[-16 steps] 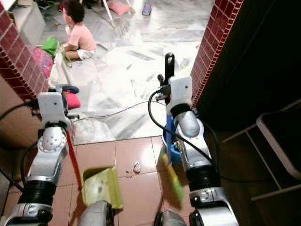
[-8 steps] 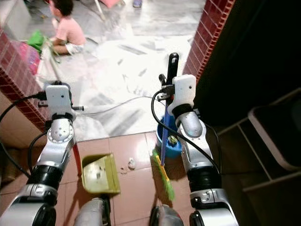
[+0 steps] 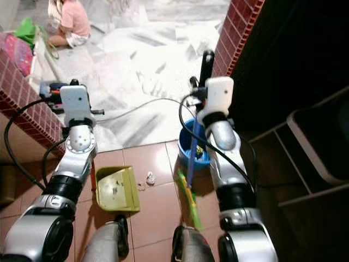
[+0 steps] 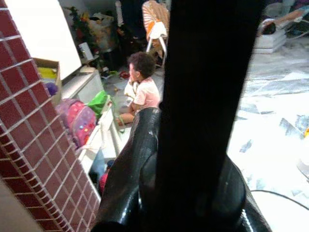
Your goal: Sweep floor
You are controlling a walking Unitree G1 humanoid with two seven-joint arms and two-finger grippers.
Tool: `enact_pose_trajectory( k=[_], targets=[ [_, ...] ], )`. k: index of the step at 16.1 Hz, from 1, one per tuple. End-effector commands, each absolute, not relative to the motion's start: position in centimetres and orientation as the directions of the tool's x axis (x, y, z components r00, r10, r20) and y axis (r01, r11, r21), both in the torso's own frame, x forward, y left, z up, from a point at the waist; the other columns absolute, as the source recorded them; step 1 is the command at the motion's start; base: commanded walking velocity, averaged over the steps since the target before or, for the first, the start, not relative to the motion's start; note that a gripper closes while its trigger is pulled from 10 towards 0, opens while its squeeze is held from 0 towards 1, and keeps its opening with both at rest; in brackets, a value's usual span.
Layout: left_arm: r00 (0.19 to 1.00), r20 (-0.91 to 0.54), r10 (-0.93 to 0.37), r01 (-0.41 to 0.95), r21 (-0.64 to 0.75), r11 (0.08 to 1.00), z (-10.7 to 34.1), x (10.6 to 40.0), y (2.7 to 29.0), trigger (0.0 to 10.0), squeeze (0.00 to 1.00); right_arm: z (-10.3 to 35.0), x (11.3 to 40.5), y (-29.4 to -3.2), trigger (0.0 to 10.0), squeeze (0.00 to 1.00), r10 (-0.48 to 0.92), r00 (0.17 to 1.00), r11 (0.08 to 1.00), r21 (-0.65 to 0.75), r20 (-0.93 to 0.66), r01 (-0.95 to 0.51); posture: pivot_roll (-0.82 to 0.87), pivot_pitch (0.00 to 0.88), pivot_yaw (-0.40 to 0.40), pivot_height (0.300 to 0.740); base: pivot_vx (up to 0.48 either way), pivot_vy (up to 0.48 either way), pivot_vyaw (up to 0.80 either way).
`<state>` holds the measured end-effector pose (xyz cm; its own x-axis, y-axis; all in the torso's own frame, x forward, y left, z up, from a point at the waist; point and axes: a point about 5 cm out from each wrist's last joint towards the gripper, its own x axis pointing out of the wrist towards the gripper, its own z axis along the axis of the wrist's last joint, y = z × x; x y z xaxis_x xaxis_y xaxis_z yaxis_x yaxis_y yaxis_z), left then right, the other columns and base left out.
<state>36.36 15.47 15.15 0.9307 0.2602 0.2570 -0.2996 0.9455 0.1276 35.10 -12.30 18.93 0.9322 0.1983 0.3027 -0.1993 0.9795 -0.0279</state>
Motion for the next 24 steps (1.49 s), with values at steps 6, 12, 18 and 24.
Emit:
enact_pose_trajectory(
  k=[6, 12, 18, 24],
  targets=[
    [0.942, 0.233, 0.241, -0.259, 0.051, 0.964, 14.5, 36.5, 12.4, 10.0, 0.0, 20.4, 34.9, -9.8, 10.0, 0.0, 0.258, 0.901, 0.917, 0.206, 0.348, -0.342, -0.16, 0.28, -0.065, 0.74, 0.0, 0.0, 0.0],
    [0.945, 0.214, 0.247, -0.262, 0.044, 0.964, 14.3, 36.8, 12.5, 10.0, 0.0, 19.8, 33.6, -8.9, 10.0, 0.0, 0.505, 0.806, 0.815, 0.139, 0.308, -0.563, -0.18, 0.251, -0.066, 0.74, 0.0, 0.0, 0.0],
    [0.963, 0.138, 0.231, -0.202, -0.194, 0.96, 14.7, 37.5, 12.2, 10.0, 0.0, 22.5, 34.5, -10.3, 10.0, 0.0, 0.451, 0.819, 0.795, 0.256, 0.355, -0.549, -0.2, 0.2, -0.06, 0.74, 0.0, 0.0, 0.0],
    [0.969, 0.118, 0.216, -0.176, -0.28, 0.944, 15.1, 37.9, 12.0, 10.0, 0.0, 24.6, 35.3, -11.8, 10.0, 0.0, 0.432, 0.811, 0.808, 0.232, 0.394, -0.542, -0.21, 0.148, -0.055, 0.74, 0.0, 0.0, 0.0]
  ],
)
